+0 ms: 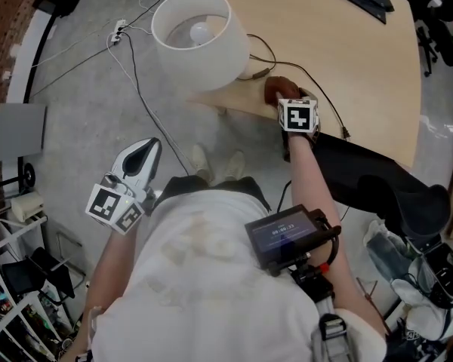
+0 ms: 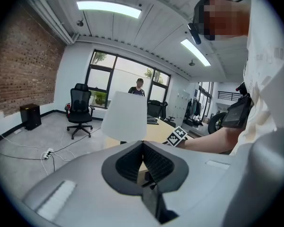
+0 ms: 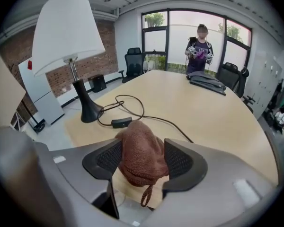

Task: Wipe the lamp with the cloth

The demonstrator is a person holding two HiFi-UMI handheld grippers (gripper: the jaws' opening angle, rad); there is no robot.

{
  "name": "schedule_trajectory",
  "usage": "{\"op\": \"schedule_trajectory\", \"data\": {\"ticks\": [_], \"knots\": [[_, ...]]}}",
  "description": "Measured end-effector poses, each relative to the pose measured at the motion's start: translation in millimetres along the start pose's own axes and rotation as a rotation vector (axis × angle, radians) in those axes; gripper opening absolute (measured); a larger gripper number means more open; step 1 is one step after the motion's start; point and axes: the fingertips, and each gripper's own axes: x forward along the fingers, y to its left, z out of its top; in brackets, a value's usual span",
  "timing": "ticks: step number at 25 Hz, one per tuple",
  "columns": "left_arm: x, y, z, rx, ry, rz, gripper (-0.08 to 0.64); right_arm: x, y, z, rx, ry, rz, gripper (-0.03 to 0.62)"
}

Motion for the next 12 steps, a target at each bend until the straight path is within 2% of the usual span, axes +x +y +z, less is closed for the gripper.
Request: {"op": "schedule_trajectory", "data": {"ticks": [1,2,6,9,12], "knots": [[-3.0,1.6,-1.5,-0.005,-0.004,0.007,0.002,-8.1,-0.1,5.5,0.013,-0.034,-0.006,0.291],[-5.6,3.2,-3.3,-0.008,-0.009,0.01,0.002,-17.2,-0.1,11.2,0.021,-0.074,-0.013,0.265],[-12.0,11.0,-5.2,-0.003,-0.04,0.0,0.002,-61.3,8.2,36.9,0.025,-0.24,-0.032,0.086],[-18.6,17.2,-1.9,-0.015,-0.07,-0.014,0.002,-101.3,35.1,50.2,0.046,-0.345,0.027,0.021],[-22.3,17.9,-1.7,-0.005,-0.094,-0.053,0.002,-142.0,62.6,54.4,0.071,-0.432,0.115,0.012]]}}
